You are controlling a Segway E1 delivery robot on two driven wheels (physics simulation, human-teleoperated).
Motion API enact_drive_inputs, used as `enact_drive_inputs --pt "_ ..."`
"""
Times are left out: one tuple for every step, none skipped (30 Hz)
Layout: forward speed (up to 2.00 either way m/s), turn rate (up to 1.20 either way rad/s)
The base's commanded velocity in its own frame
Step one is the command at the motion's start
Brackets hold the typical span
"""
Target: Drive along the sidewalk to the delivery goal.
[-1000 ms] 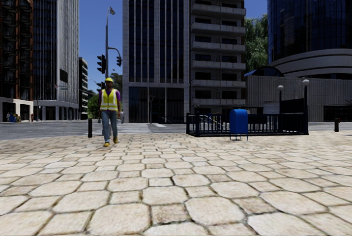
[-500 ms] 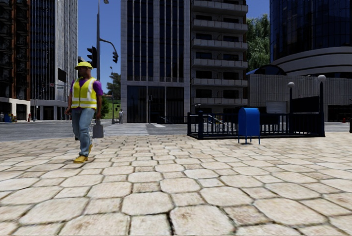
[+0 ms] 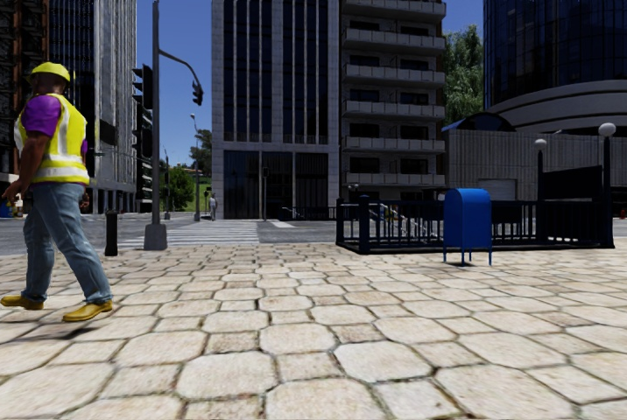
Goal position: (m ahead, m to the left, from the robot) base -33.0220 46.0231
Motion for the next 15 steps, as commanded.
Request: enact_drive_inputs --pt "1.79 0.37" --pt "1.79 0.41" --pt "1.79 0.42" --pt "1.79 0.42" --pt "1.79 0.43" --pt "1.79 0.43" --pt "1.79 0.43" --pt "1.79 0.43" --pt "1.79 0.39" --pt "1.79 0.39" --pt "1.79 0.18" --pt "1.79 0.08" --pt "1.79 0.04" --pt "1.79 0.03" --pt "1.79 0.02"
